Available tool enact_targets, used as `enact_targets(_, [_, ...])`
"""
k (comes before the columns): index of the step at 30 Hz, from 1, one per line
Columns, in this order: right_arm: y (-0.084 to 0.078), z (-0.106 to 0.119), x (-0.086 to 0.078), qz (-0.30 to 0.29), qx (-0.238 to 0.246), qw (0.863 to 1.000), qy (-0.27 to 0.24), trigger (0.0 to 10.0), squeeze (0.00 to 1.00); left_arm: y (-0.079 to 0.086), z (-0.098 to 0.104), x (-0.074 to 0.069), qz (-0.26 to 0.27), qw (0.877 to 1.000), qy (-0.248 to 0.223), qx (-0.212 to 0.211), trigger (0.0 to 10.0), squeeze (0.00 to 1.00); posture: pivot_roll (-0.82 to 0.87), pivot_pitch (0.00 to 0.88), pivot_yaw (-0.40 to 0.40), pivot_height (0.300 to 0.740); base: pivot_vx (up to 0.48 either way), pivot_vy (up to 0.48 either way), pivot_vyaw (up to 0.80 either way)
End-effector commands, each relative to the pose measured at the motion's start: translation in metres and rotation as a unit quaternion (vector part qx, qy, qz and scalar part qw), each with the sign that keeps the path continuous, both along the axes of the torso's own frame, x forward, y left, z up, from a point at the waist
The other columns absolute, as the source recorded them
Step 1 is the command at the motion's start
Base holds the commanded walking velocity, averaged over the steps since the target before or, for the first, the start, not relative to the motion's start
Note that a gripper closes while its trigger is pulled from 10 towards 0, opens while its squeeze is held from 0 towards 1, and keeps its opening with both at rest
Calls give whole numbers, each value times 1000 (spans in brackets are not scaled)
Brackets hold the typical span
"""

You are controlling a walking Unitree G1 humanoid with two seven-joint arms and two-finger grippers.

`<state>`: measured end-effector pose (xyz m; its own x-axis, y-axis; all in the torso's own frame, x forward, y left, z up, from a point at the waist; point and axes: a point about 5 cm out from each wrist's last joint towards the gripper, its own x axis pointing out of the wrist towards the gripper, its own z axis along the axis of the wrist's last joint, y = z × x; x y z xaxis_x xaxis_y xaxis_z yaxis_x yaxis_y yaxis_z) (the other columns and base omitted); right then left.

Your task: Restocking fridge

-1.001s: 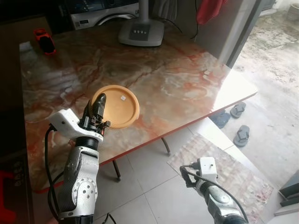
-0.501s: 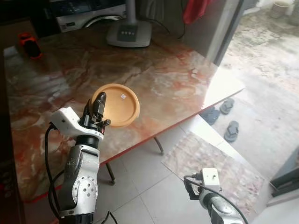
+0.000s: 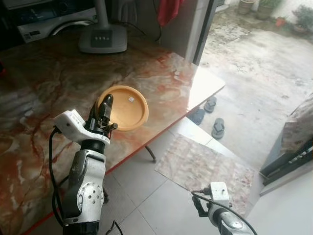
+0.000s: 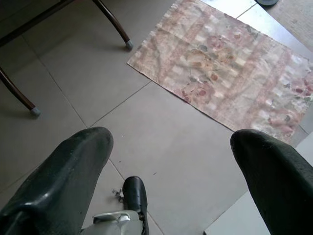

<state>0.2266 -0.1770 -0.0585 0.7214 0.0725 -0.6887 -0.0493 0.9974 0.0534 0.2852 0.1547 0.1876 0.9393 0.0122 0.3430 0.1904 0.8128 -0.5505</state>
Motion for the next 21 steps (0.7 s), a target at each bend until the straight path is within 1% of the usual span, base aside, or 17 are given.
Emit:
enact_targets(1, [-1, -3, -5, -3, -2, 1000, 11, 10000, 0, -1, 4, 0, 0, 1000, -7, -4, 10000, 0, 38, 81, -18, 740, 0, 0, -788])
enact_targets(14, [0, -5, -7, 1, -2, 1000, 18, 10000, 0, -1, 4, 1, -1, 1000, -5, 1, 10000, 0, 40, 87, -20, 740, 0, 0, -788])
enact_targets(17, [0, -5, -7, 1, -2, 1000, 19, 10000, 0, -3, 3, 2, -2, 1000, -4, 15, 10000, 0, 40, 89, -21, 740, 0, -355, -788])
enact_targets(21, [0, -5, -8, 1, -2, 1000, 20, 10000, 0, -3, 3, 2, -3, 1000, -1, 13, 10000, 0, 40, 89, -21, 740, 0, -382, -788])
